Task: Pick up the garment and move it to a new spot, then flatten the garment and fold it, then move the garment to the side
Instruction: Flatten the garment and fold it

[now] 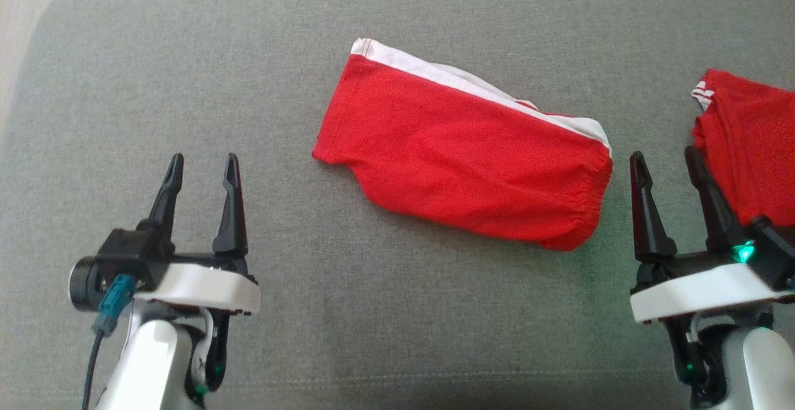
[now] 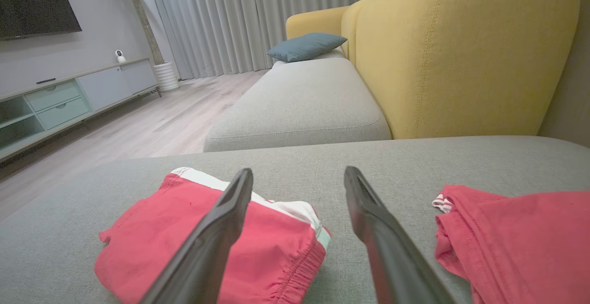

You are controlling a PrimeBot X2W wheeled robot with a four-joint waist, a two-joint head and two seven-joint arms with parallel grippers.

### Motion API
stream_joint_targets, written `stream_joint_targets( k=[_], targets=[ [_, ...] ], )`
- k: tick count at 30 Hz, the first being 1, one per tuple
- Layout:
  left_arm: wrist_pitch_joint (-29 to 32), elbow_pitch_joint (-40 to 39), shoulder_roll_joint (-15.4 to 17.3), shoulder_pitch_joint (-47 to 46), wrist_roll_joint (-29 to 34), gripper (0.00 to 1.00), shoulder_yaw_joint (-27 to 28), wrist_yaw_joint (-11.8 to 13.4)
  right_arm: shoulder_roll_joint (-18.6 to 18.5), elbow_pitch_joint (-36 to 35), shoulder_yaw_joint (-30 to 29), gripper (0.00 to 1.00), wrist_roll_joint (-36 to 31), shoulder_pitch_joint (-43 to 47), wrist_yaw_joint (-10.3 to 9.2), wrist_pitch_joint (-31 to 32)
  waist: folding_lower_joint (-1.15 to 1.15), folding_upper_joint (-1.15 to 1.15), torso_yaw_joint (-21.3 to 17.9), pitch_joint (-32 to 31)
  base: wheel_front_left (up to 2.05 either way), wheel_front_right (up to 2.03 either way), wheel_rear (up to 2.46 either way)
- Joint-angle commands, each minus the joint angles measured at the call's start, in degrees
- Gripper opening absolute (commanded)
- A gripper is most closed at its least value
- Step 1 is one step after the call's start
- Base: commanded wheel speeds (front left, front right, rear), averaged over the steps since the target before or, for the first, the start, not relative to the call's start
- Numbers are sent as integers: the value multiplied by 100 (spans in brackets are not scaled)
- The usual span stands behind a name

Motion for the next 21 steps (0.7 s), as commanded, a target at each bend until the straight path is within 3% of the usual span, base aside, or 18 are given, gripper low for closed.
stream_joint_targets(
  k=[1, 16, 21],
  targets=[
    [5, -225, 128, -158, -20, 100, 199, 32, 6, -233, 106, 100, -40, -44, 37, 11, 0, 0, 3, -14, 0, 0, 0],
    [77, -235, 166, -163, -89, 100, 107, 9, 42, -385, 81, 100, -92, -15, 37, 123, 0, 0, 26, 38, 0, 0, 0],
    [271, -83, 149, -616, -42, 100, -154, -215, 48, -447, 97, 100, -91, -84, 37, 160, 0, 0, 15, 236, 0, 0, 0]
  ],
)
